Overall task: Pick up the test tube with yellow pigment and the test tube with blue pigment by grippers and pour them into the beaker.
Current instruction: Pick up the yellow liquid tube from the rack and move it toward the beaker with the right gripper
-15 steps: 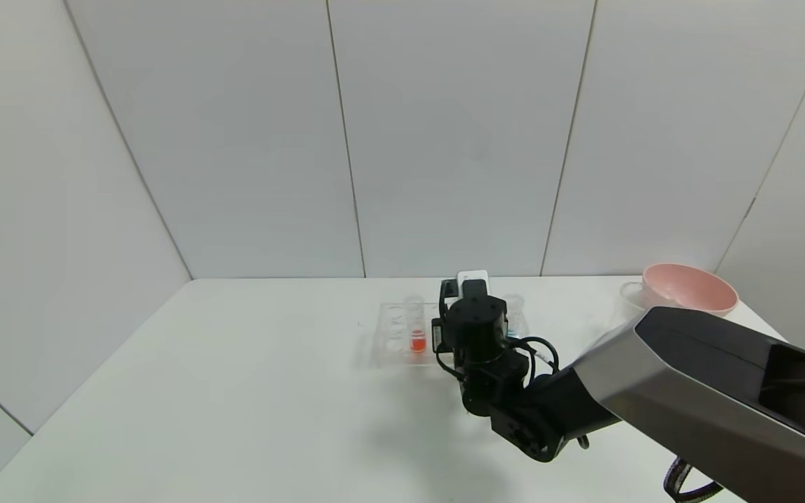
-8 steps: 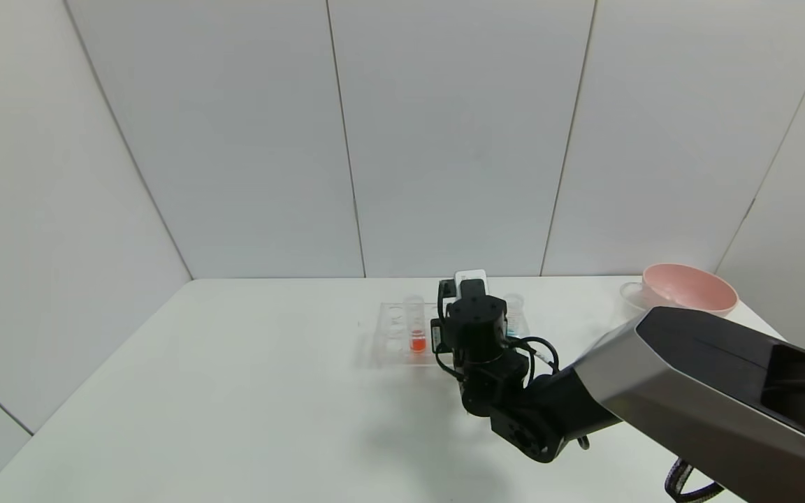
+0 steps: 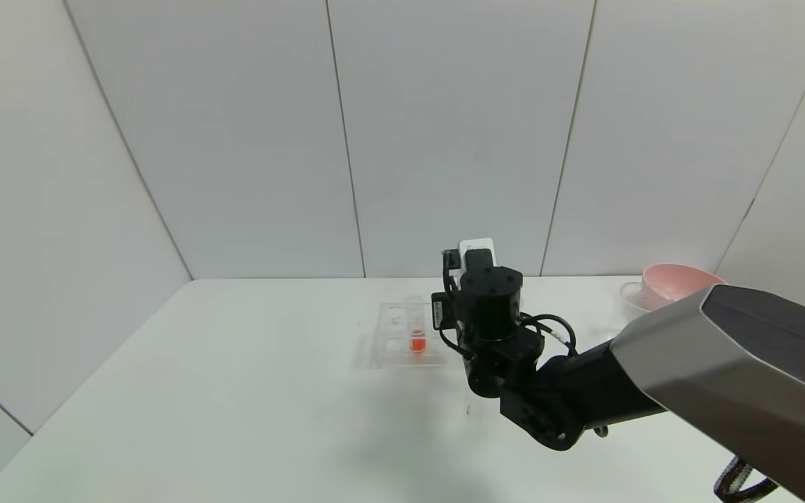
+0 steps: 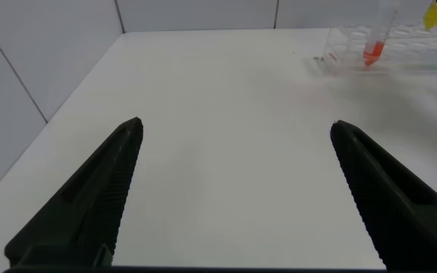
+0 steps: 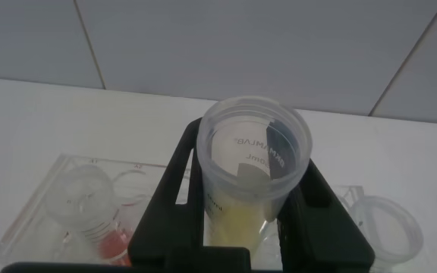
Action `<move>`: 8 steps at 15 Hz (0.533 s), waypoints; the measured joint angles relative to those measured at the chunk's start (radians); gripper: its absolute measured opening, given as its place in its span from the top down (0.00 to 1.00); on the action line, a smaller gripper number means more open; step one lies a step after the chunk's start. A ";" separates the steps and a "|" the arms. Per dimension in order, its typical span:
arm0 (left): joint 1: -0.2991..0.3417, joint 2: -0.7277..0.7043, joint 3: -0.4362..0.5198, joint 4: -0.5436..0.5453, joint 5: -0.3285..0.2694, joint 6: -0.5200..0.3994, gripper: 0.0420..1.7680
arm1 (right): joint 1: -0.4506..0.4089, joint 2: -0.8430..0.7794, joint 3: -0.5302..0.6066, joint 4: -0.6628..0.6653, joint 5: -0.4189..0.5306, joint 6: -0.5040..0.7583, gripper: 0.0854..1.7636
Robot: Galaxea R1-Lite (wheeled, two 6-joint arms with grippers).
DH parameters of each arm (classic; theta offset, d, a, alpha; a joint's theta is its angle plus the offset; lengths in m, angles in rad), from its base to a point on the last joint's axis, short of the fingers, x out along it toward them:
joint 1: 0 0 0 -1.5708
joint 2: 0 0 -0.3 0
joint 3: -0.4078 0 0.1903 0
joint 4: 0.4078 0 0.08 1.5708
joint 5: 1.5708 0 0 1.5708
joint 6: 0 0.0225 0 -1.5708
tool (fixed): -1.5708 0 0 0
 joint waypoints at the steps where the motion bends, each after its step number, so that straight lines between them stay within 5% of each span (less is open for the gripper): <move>1: 0.000 0.000 0.000 0.000 0.000 0.000 0.00 | 0.000 -0.011 0.000 -0.001 0.001 -0.007 0.70; 8: 0.000 0.000 0.000 0.000 0.000 0.000 0.00 | 0.000 -0.053 0.011 0.002 0.002 -0.013 0.70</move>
